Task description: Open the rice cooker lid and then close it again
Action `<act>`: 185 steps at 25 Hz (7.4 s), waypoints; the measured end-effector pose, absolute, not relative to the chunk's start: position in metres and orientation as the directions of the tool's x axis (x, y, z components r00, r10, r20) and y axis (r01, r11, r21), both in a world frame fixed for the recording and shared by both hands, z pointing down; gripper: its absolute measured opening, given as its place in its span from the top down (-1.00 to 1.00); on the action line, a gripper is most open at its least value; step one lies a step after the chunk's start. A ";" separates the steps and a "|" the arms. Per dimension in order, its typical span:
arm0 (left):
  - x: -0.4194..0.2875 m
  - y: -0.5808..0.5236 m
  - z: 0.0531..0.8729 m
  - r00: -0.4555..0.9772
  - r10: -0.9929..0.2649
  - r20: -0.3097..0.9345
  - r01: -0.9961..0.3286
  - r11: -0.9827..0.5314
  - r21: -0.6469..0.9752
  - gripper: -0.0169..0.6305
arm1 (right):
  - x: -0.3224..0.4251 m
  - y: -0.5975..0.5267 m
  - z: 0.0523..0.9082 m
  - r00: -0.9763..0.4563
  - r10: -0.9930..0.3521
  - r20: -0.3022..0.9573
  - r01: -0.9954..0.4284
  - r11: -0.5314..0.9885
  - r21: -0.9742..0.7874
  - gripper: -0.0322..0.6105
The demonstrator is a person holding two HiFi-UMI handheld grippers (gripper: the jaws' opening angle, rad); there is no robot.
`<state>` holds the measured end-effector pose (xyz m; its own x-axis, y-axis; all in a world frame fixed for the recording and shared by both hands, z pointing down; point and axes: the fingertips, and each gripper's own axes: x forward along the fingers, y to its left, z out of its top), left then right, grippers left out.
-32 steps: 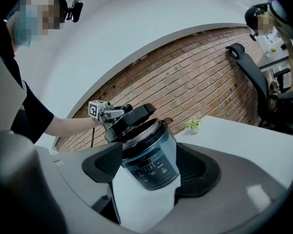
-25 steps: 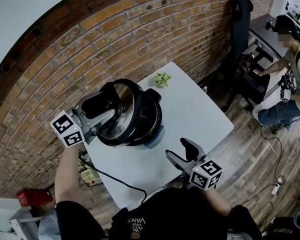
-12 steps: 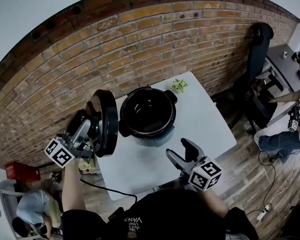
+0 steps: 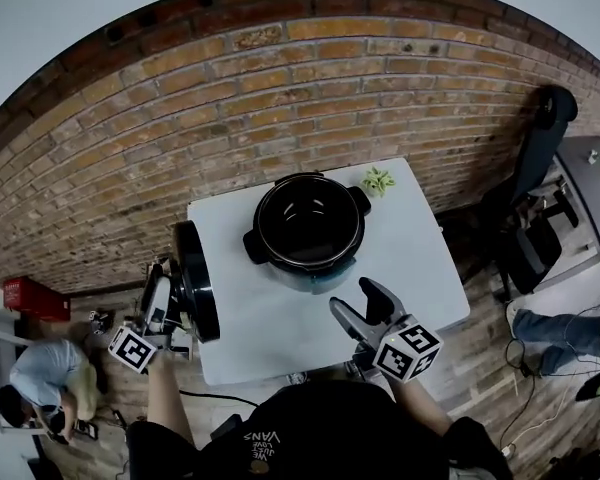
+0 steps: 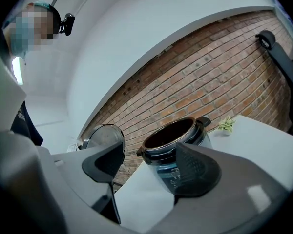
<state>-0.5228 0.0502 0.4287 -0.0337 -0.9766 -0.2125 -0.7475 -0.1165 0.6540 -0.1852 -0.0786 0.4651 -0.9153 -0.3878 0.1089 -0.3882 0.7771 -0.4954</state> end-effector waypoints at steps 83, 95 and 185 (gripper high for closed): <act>-0.282 -0.222 0.449 0.690 -0.474 0.548 -0.475 -0.867 -0.151 0.07 | -0.054 -0.131 0.512 -0.772 -0.621 0.136 -0.564 0.572 -0.595 -0.14; -0.283 -0.222 0.451 0.642 -0.488 0.592 -0.485 -0.856 -0.180 0.07 | -0.042 -0.130 0.509 -0.757 -0.638 0.139 -0.579 0.558 -0.594 -0.14; -0.248 0.063 0.392 -0.388 -0.922 0.002 -0.918 0.386 -0.086 -0.04 | -0.067 -0.096 0.457 -0.998 -0.040 0.057 -0.061 0.887 -0.457 -0.13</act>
<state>-0.2479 0.0631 0.3924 -0.3876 -0.9218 0.0017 -0.9185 0.3860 -0.0862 -0.0672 -0.0964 0.4570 -0.9976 -0.0397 0.0569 -0.0614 0.8873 -0.4570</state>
